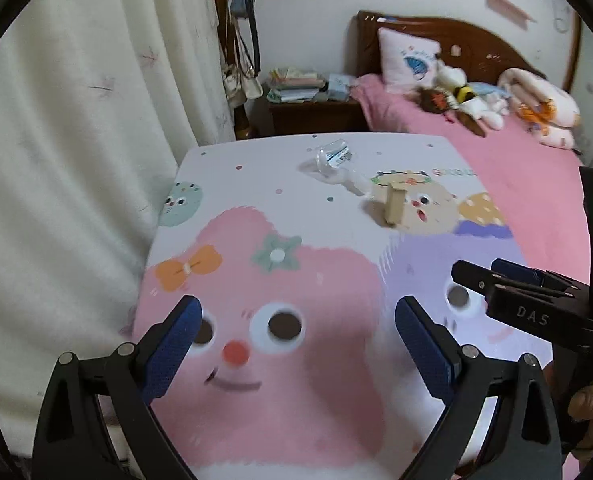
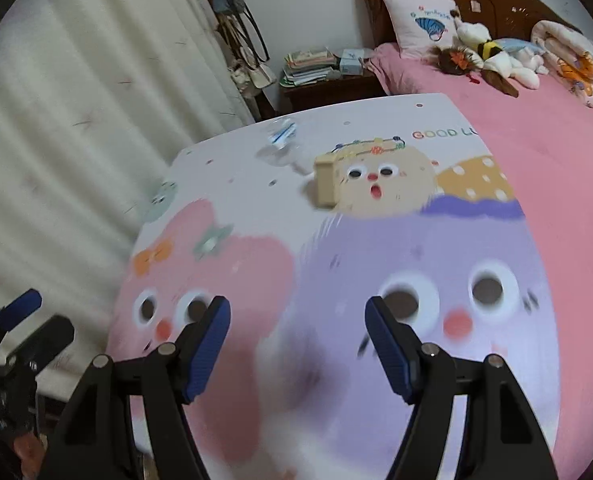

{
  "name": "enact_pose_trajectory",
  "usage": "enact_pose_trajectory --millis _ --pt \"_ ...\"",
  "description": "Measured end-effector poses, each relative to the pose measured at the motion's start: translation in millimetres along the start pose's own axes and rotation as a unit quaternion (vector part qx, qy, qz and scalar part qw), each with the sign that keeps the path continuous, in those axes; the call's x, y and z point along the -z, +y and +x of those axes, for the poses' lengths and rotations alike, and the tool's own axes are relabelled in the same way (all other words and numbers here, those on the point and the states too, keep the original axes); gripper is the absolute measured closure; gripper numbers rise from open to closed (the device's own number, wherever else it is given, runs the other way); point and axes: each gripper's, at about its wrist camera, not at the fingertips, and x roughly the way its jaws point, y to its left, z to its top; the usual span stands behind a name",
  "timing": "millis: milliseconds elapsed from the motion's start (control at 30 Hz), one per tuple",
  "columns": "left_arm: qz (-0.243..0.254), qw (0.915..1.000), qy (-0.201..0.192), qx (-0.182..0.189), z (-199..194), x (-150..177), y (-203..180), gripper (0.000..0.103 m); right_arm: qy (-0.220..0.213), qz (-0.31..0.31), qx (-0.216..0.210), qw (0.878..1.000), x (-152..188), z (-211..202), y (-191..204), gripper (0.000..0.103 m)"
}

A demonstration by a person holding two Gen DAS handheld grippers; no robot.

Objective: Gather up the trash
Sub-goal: 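Grasp the clear plastic bottle with the left gripper while the right grasps the beige cardboard piece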

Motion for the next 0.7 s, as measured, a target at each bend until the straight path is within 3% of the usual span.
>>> enact_pose_trajectory --millis 200,400,467,533,600,700 --pt "-0.031 0.9989 0.031 -0.013 83 -46 -19 0.006 0.018 -0.004 0.001 1.0 -51 77 -22 0.033" --pt "-0.046 0.9972 0.055 -0.021 140 -73 -32 0.007 0.035 -0.029 0.0 0.999 -76 138 -19 0.033" --pt "-0.059 0.9962 0.061 -0.017 154 -80 -33 0.006 0.036 -0.035 0.001 0.999 -81 148 -22 0.041" --pt "-0.076 0.9947 0.068 -0.009 169 -87 -35 0.006 0.045 -0.037 0.001 0.998 -84 157 -26 0.063" --pt "-0.088 0.9935 0.073 -0.003 182 -94 -38 0.006 0.05 -0.037 -0.006 0.998 -88 161 -32 0.077" --pt "-0.098 0.992 0.08 0.003 201 -104 -46 0.007 0.051 -0.032 -0.022 0.998 -96 163 -43 0.078"
